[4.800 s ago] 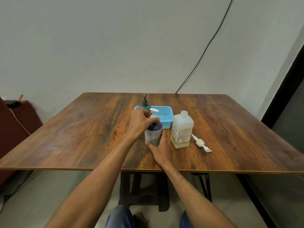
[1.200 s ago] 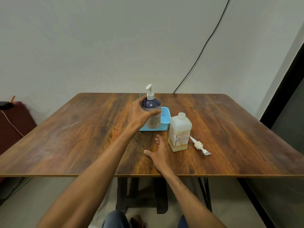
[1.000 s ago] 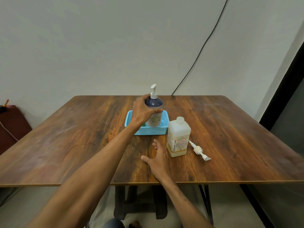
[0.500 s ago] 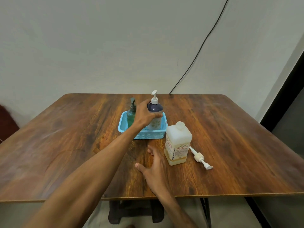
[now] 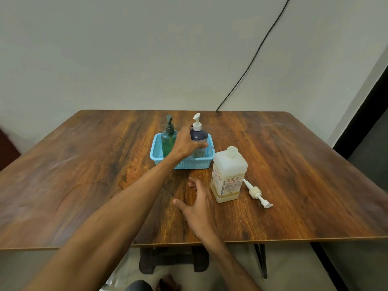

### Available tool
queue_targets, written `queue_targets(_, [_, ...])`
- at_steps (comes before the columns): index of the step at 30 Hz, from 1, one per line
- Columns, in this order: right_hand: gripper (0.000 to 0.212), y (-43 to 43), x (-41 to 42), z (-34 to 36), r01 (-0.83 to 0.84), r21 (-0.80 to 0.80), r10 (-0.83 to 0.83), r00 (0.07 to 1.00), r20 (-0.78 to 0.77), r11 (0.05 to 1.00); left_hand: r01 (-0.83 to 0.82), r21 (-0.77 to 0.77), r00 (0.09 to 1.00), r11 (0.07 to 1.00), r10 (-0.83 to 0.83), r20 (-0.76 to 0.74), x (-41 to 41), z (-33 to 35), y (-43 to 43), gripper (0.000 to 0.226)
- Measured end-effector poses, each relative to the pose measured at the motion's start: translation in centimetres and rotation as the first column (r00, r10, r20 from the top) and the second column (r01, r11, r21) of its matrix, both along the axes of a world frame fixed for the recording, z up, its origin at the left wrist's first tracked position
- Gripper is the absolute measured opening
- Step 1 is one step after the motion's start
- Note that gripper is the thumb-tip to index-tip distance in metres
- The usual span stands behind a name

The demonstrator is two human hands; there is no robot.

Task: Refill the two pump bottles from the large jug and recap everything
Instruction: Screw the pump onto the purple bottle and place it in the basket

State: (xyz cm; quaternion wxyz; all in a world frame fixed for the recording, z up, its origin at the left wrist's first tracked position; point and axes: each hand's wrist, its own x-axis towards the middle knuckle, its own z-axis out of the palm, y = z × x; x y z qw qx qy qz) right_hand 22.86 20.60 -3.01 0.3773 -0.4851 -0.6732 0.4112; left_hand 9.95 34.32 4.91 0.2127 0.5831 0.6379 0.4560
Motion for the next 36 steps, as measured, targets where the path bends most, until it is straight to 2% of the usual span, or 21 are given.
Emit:
queue_targets(6, [0.073, 0.1, 0.1, 0.0, 0.000, -0.009, 0.000, 1.000, 0.009, 1.000, 0.019, -0.005, 1.000, 1.000, -0.019, 0.004, 0.4, 0.2, -1.1, 0.082])
queue_targets(9, [0.073, 0.1, 0.1, 0.2, 0.000, -0.016, 0.000, 1.000, 0.002, 1.000, -0.009, 0.019, 1.000, 1.000, 0.009, -0.013, 0.3, 0.4, -2.0, 0.091])
queue_targets(11, [0.071, 0.0, 0.1, 0.3, 0.003, -0.006, -0.003, 1.000, -0.016, 1.000, -0.047, 0.044, 0.997, 0.998, 0.049, -0.051, 0.4, 0.6, -3.0, 0.088])
queue_targets(14, [0.062, -0.6, 0.2, 0.7, 0.019, 0.028, -0.017, 0.998, -0.065, 0.999, -0.093, 0.092, 0.987, 0.991, 0.104, -0.123, 0.1, 1.1, -5.0, 0.074])
queue_targets(17, [0.050, -1.4, 0.7, 2.4, 0.003, 0.137, 0.008, 0.997, -0.079, 0.991, -0.098, 0.144, 0.986, 0.985, 0.116, -0.123, -0.7, 2.1, -7.3, 0.049])
queue_targets(21, [0.031, -2.2, 2.0, 9.1, -0.045, 0.350, 0.091, 0.989, -0.115, 0.936, -0.177, 0.278, 0.973, 0.944, 0.210, -0.094, -2.3, 4.3, -9.9, 0.024])
queue_targets(23, [0.027, -1.5, 2.7, 13.3, -0.037, 0.448, 0.106, 0.986, -0.131, 0.893, -0.226, 0.305, 0.967, 0.925, 0.251, -0.043, -3.2, 5.3, -10.4, 0.020])
queue_targets(25, [0.019, 0.3, 3.3, 17.0, -0.048, 0.478, 0.113, 0.988, -0.108, 0.877, -0.263, 0.308, 0.961, 0.914, 0.278, -0.002, -4.1, 6.4, -10.5, 0.019])
queue_targets(27, [0.012, 3.0, 3.7, 19.5, -0.079, 0.456, 0.102, 0.995, -0.026, 0.886, -0.292, 0.312, 0.952, 0.904, 0.306, 0.004, -4.8, 7.2, -10.3, 0.018])
queue_targets(30, [0.014, 7.9, 4.0, 20.9, -0.108, 0.369, 0.076, 0.992, 0.099, 0.923, -0.355, 0.254, 0.932, 0.900, 0.361, 0.022, -6.1, 7.5, -9.5, 0.018])
queue_targets(36, [0.030, 16.4, 4.4, 18.1, -0.190, 0.006, 0.174, 0.910, 0.377, 0.982, -0.386, -0.055, 0.922, 0.921, 0.386, 0.008, -8.3, 5.2, -7.5, 0.046])
